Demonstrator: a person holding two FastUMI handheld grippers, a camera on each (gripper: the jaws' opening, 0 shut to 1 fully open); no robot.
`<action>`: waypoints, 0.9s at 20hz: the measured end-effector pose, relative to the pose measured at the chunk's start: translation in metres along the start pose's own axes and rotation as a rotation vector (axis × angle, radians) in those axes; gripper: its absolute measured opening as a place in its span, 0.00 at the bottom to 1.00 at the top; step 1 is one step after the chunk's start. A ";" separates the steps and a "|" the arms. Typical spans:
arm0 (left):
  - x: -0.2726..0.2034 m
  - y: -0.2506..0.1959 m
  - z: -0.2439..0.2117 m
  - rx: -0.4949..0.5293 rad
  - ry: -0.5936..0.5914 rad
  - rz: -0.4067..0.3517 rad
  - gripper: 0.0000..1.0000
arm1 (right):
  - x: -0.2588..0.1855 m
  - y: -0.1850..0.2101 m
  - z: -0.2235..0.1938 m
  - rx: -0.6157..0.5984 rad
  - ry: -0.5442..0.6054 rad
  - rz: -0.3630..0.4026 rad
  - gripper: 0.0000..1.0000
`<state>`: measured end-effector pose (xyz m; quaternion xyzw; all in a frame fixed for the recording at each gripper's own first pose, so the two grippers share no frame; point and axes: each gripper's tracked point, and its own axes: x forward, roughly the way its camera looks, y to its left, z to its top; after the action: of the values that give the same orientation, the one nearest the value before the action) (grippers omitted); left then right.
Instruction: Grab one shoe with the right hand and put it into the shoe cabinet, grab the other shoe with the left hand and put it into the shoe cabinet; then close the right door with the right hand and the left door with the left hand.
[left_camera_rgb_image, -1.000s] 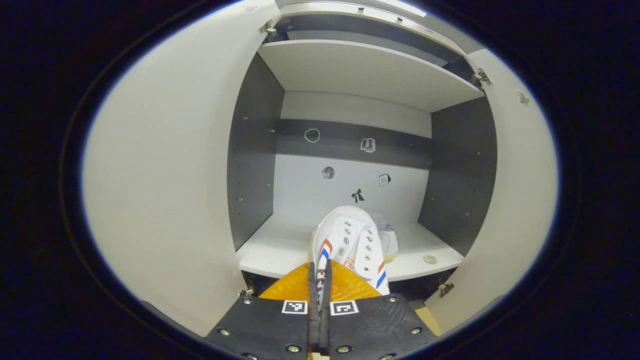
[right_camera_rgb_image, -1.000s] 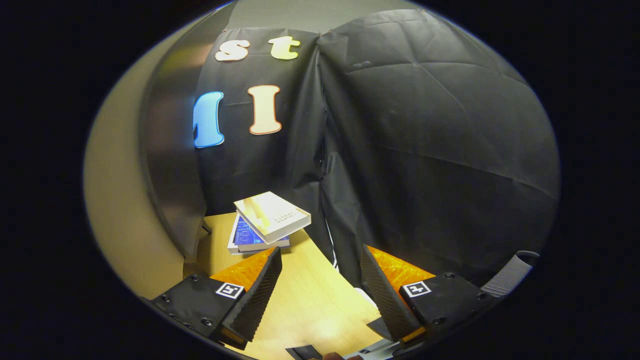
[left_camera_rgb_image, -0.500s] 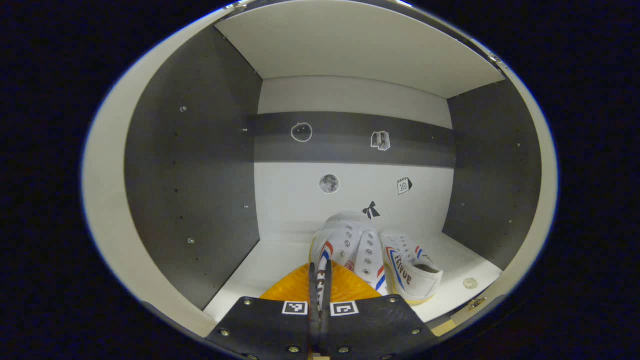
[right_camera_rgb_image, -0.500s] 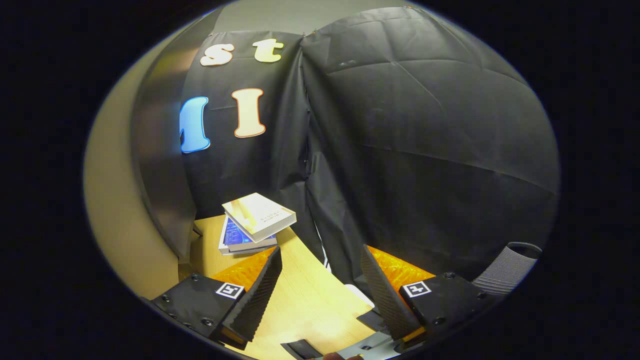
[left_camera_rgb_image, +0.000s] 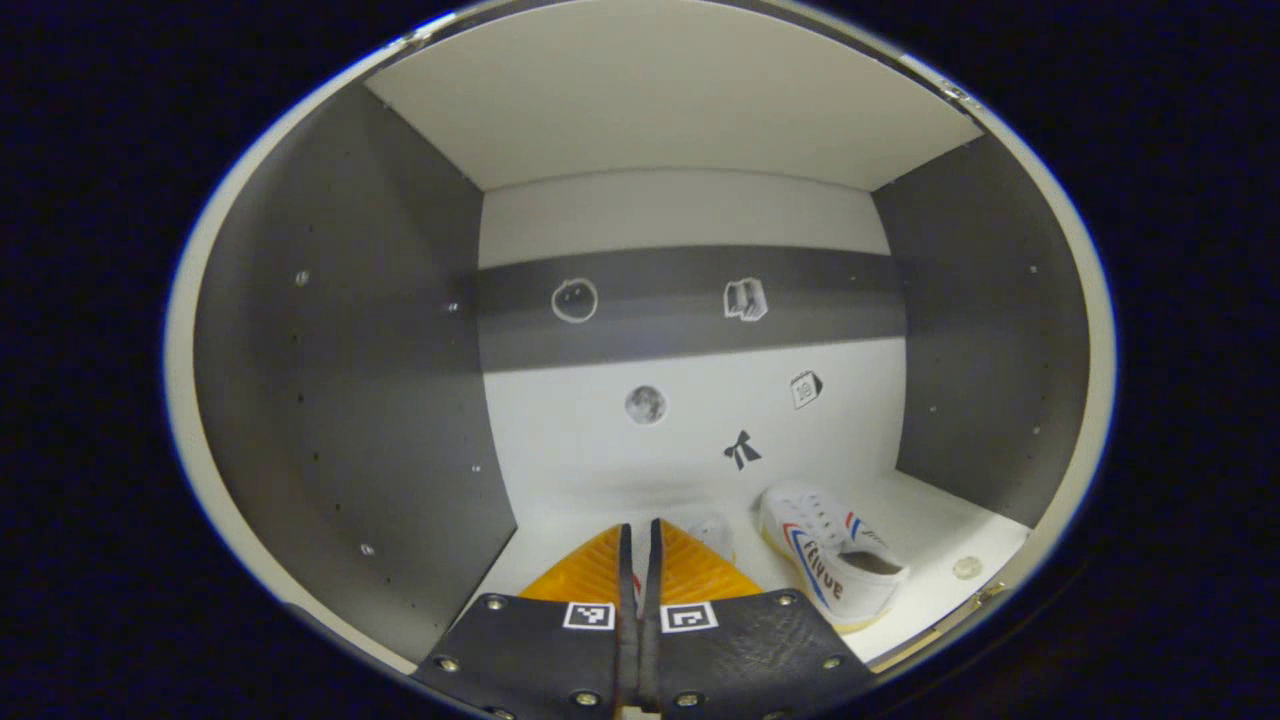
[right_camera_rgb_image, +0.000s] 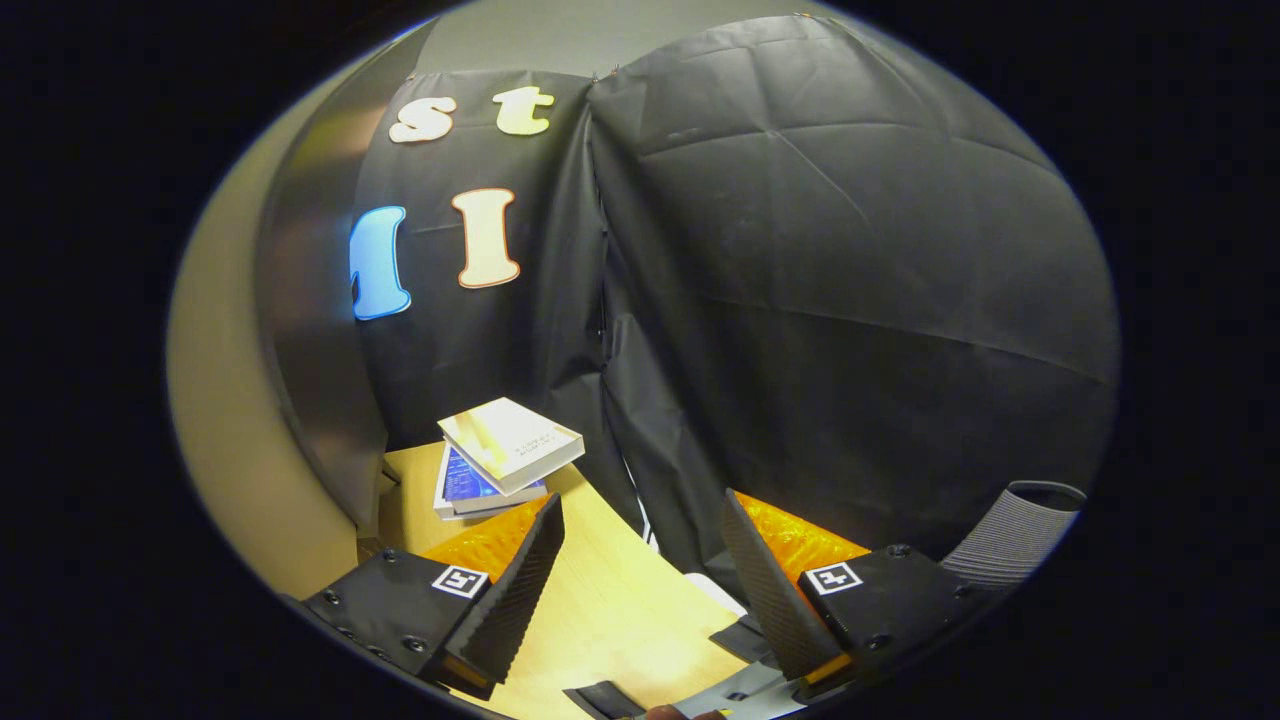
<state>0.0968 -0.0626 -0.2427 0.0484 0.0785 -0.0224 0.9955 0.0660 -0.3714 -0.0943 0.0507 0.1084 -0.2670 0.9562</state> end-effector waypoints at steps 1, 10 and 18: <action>-0.010 -0.003 0.003 0.018 0.001 -0.003 0.20 | -0.001 0.007 0.003 0.003 -0.003 0.015 0.99; -0.135 -0.011 0.044 -0.007 -0.160 0.037 0.94 | -0.003 0.057 0.081 0.054 -0.112 0.162 0.98; -0.242 -0.004 0.023 -0.042 -0.182 0.101 0.93 | -0.023 0.092 0.161 0.054 -0.252 0.284 0.98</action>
<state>-0.1388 -0.0604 -0.1819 0.0295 -0.0141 0.0250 0.9992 0.1237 -0.3059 0.0708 0.0573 -0.0275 -0.1365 0.9886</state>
